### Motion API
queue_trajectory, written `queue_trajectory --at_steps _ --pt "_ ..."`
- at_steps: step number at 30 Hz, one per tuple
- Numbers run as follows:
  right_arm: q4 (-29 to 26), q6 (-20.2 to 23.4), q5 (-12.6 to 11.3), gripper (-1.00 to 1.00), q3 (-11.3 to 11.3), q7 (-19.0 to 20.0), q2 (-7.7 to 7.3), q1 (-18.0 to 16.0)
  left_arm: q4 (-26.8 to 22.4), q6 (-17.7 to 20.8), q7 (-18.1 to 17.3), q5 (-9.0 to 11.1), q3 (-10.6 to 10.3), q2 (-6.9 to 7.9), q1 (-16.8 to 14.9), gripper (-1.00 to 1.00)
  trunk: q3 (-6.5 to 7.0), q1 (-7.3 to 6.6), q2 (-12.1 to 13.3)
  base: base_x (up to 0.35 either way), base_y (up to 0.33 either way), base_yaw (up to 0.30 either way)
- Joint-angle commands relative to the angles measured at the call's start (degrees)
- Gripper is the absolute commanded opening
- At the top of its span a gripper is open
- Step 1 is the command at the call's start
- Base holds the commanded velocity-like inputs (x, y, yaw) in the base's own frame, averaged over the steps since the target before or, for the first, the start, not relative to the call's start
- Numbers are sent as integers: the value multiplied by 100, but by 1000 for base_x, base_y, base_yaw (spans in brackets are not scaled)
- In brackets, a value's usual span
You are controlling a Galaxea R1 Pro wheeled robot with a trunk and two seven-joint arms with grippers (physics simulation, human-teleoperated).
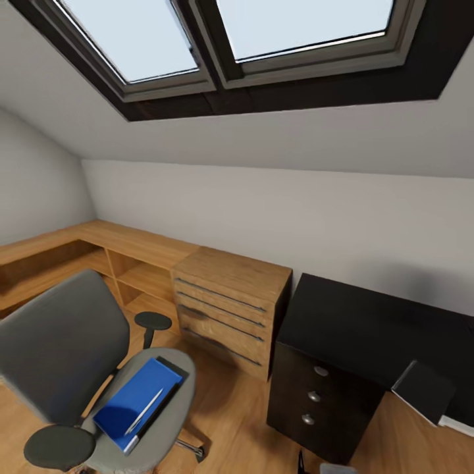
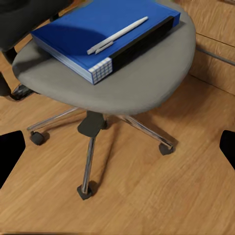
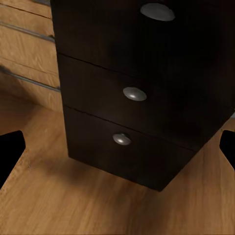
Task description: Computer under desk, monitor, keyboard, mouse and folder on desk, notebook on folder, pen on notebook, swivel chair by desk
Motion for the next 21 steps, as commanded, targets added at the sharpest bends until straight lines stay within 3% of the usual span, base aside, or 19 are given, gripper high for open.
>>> queue_trajectory --at_steps 1,5,7,21 --pt "9 -135 11 100 47 -56 0 12 3 -19 52 8 -54 4 -5 100 -7 1 -6 0 0 286" --pt "9 -990 21 100 46 -69 -3 206 23 -43 58 1 -71 3 -7 100 -7 1 -6 0 0 286" --pt "-24 -1184 24 100 46 -77 -5 333 29 -41 66 3 -74 3 -8 100 -7 1 -6 0 0 286" --pt "-63 -1197 28 100 43 -86 -29 486 34 -38 85 5 -76 3 -8 100 -7 1 -6 0 0 286"
